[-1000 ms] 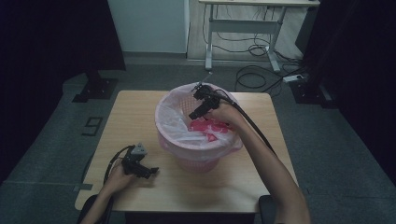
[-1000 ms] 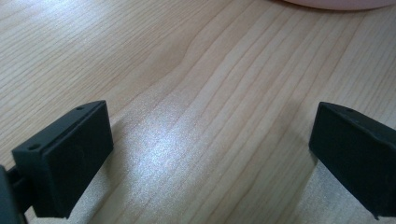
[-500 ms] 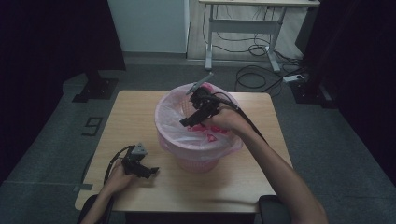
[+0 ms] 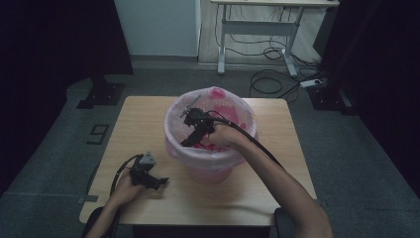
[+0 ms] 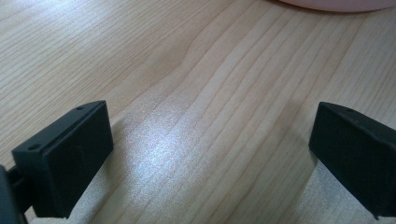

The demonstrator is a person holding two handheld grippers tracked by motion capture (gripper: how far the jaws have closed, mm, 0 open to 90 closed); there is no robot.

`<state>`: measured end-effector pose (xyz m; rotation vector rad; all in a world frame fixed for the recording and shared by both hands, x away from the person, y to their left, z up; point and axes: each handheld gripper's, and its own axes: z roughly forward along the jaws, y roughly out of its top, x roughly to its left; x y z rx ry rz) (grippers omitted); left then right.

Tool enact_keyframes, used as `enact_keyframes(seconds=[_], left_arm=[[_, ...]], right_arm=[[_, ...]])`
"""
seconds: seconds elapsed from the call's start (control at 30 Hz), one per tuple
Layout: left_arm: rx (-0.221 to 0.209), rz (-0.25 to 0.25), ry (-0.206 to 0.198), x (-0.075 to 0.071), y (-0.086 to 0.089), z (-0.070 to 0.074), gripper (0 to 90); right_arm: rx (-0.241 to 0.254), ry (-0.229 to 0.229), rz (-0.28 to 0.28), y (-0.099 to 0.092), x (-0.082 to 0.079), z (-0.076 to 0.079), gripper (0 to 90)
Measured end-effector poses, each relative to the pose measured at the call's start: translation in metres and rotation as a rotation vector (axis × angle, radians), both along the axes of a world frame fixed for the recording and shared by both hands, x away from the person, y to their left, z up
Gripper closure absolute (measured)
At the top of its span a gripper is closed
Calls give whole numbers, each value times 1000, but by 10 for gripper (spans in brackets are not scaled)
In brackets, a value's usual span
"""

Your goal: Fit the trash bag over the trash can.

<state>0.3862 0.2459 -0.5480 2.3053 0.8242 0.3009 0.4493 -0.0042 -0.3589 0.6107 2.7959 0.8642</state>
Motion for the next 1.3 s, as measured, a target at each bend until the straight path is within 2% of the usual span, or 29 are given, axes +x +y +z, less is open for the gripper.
enact_keyframes(seconds=[0.1,0.17,0.23,0.3,0.37,0.43,0.5,0.57,0.67,0.73,0.8,0.97,1.13,1.3], left_arm=[[0,0,0,0,0,0,0],[0,0,0,0,0,0,0],[0,0,0,0,0,0,0],[0,0,0,0,0,0,0],[0,0,0,0,0,0,0],[0,0,0,0,0,0,0],[0,0,-1,0,0,0,0],[0,-1,0,0,0,0,0],[0,-1,0,0,0,0,0],[0,-1,0,0,0,0,0],[0,-1,0,0,0,0,0],[-1,0,0,0,0,0,0],[-1,2,0,0,0,0,0],[0,5,0,0,0,0,0]], right_arm=[[61,-33,-13,-16,2,22,131],[100,-45,-44,-28,7,35,130],[101,-78,-76,-41,15,44,129],[73,-117,-119,-52,25,44,129],[43,-145,-159,-59,37,39,129],[23,-149,-188,-61,47,27,129],[9,-125,-210,-58,55,15,132],[4,-92,-199,-54,60,3,126],[-55,-29,-200,-48,67,-14,130],[-94,-9,-184,-46,67,-18,129],[-72,-27,-181,-47,64,-13,129],[-27,-61,-115,-52,53,8,129],[43,-66,-78,-53,36,26,127],[61,-56,-64,-55,24,36,102]])
